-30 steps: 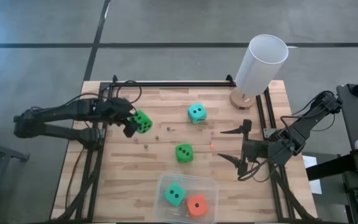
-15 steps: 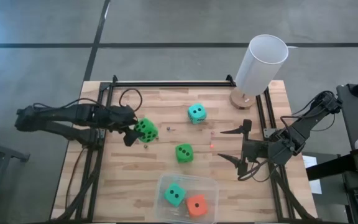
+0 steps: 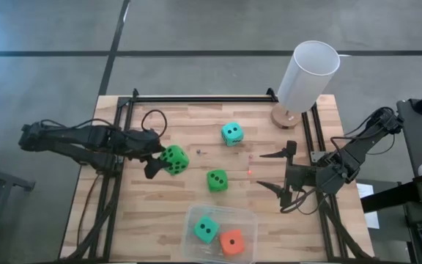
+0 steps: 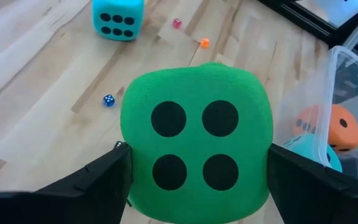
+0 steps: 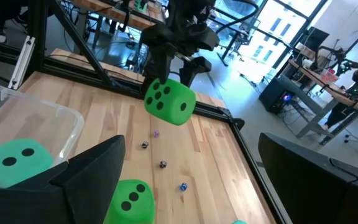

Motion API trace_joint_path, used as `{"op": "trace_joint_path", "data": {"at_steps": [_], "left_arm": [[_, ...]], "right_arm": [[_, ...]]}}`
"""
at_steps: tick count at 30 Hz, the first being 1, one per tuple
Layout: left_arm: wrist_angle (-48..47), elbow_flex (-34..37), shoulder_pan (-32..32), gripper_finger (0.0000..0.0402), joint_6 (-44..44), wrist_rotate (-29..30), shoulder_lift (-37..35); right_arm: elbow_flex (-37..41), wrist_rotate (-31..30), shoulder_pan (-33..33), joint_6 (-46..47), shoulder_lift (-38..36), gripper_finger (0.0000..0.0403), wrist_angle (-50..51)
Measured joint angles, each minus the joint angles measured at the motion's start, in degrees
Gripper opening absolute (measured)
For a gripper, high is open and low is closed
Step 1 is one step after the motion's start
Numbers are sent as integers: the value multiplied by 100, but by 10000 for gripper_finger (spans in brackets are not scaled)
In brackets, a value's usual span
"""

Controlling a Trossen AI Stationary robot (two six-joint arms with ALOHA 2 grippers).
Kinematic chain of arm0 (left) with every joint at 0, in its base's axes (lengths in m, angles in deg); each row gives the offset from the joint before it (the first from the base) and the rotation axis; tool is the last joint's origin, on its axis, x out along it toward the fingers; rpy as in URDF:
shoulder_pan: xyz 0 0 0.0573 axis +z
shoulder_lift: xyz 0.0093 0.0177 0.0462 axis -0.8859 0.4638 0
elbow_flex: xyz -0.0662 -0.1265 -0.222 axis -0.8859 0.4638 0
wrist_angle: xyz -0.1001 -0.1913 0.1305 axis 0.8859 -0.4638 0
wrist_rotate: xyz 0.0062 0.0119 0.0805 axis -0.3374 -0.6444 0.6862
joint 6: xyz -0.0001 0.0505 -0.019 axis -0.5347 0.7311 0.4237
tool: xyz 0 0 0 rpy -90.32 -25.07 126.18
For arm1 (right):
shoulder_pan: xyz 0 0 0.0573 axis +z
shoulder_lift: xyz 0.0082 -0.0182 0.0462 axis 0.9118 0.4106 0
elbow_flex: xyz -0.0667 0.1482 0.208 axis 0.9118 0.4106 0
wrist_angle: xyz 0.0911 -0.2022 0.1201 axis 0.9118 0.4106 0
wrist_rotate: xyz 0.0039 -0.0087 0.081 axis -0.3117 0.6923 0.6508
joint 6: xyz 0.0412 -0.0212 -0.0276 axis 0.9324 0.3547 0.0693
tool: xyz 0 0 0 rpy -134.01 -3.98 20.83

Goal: Pick & Place Dice
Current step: Put the top large green dice into the transparent bin

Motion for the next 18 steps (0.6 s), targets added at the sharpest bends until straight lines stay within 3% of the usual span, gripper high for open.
{"op": "trace_joint_path", "data": {"at_steps": [18], "left_arm": [[15, 0, -68, 324, 15, 0, 0]], "right_arm": [[0, 0, -2, 0, 0, 366, -2]]}}
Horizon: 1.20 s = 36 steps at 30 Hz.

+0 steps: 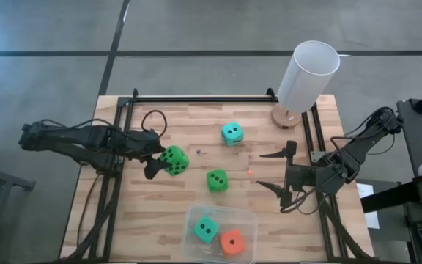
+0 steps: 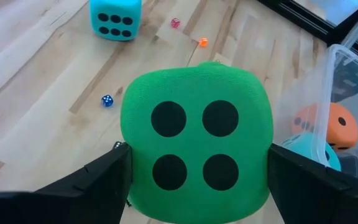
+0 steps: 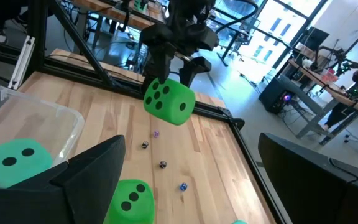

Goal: Pick & Place Dice
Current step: Put the top large green dice into the transparent bin

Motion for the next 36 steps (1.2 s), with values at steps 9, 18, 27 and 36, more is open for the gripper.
{"op": "trace_joint_path", "data": {"at_steps": [9, 18, 27, 36], "left_arm": [[163, 0, -346, 323, 7, 0, 0], [342, 0, -718, 321, 4, 23, 208], [513, 0, -1051, 320, 2, 5, 691], [834, -30, -1300, 320, 7, -3, 787]], "right_arm": [[0, 0, 0, 0, 0, 366, 1], [0, 0, 1, 0, 0, 366, 2], [0, 0, 2, 0, 0, 366, -16], [0, 0, 1, 0, 0, 366, -17]]}}
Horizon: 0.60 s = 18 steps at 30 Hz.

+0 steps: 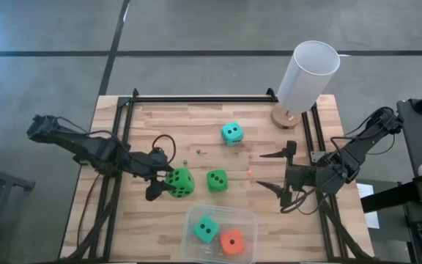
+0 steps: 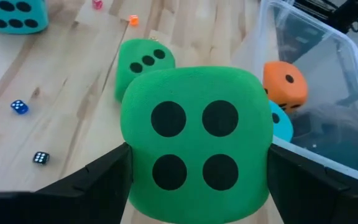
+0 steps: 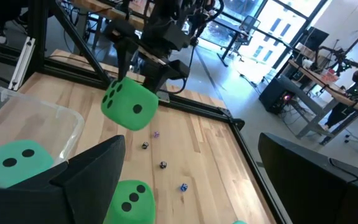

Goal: Pick & Place Dice
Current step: Put the top large green dice into the transparent bin

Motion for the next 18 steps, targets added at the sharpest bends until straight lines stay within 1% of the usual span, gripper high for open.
{"op": "trace_joint_path", "data": {"at_steps": [8, 18], "left_arm": [[107, -153, -28, 322, 94, 0, -2], [482, -197, -216, 323, 164, -2, -2]], "right_arm": [[0, 0, 1, 0, 0, 366, -1], [0, 0, -1, 0, 0, 366, -3]]}}
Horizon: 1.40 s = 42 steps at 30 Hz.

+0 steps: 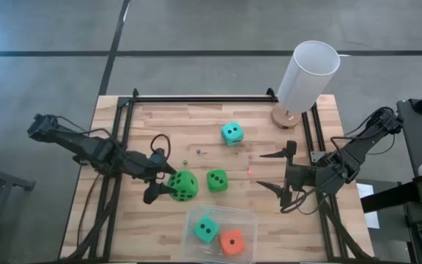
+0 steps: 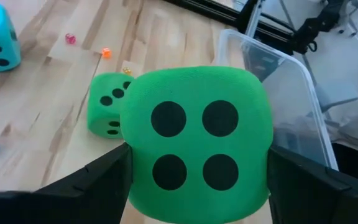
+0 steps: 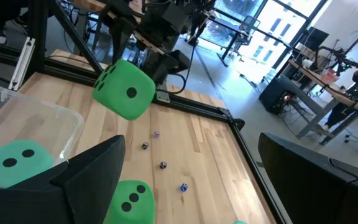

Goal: Pick & Place Dice
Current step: Put the top large green dice into the transparent bin

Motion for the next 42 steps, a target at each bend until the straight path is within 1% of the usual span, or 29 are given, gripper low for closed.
{"op": "trace_joint_path", "data": {"at_steps": [10, 15, 24, 32, 35, 39, 42], "left_arm": [[371, -2, -162, 322, 135, 2, 168], [568, -5, -173, 320, 210, -1, 377], [555, -249, -181, 324, 495, 2, 852], [556, -765, -247, 322, 693, 4, 1557], [492, -1026, -330, 324, 815, -150, 1804], [180, -1446, -428, 323, 1044, -257, 2028], [-26, -1699, -447, 322, 1094, -207, 2078]], "right_arm": [[0, 0, 0, 0, 0, 366, -2], [0, 0, 0, 0, 0, 366, -2], [0, 0, 0, 0, 0, 366, -2], [0, 0, 0, 0, 0, 366, -2], [0, 0, 0, 0, 0, 366, 0], [0, 0, 0, 0, 0, 366, 0], [0, 0, 0, 0, 0, 366, -1]]}}
